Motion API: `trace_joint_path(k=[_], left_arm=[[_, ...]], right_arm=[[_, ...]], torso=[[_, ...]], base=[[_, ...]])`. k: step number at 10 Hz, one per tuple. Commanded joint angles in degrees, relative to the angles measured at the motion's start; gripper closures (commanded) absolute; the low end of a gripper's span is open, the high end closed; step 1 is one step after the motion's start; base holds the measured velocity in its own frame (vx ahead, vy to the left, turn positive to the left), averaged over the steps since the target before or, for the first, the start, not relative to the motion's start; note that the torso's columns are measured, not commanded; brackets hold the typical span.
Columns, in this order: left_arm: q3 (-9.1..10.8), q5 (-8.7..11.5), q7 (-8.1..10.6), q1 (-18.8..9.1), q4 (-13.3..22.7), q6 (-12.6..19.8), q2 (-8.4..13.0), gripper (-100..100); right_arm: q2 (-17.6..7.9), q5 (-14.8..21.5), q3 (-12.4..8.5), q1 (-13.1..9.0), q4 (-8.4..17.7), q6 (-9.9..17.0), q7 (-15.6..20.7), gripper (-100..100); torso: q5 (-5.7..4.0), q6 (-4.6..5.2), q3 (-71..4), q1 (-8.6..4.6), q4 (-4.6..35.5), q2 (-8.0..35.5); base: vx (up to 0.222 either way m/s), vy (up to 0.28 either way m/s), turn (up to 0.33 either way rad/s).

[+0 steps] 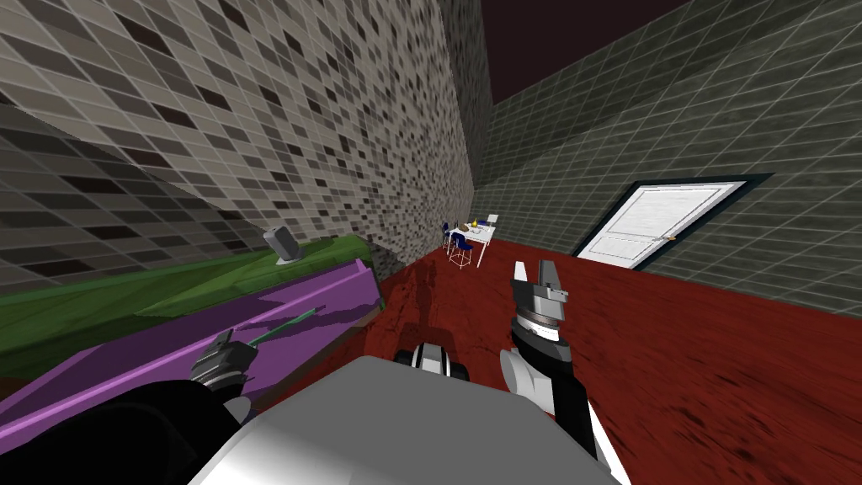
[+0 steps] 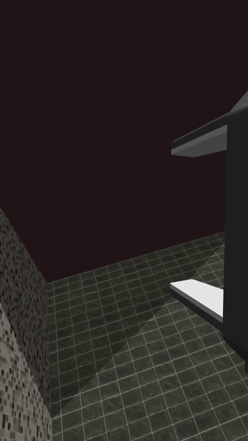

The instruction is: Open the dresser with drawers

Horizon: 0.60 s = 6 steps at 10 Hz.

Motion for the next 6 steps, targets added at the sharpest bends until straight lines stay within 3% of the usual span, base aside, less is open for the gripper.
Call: trace_joint_path(k=[1,6], left_arm=[[0.04,0.1,-0.04,0.1,-0.1,0.2,0.0,0],[-0.1,0.1,-0.04,0.1,0.1,0.4,-0.1,0]], right_arm=[[0.0,0.0,0.0,0.0,0.0,0.0,0.0,0],[0.0,0.0,0.0,0.0,0.0,0.0,0.0,0]], torso=[[0.01,0.03,0.0,0.02,0.0,0.0],[0.11,0.01,0.0,0.16,0.0,-0.1]], base=[[0.0,0.0,0.0],[0.0,0.0,0.0]])
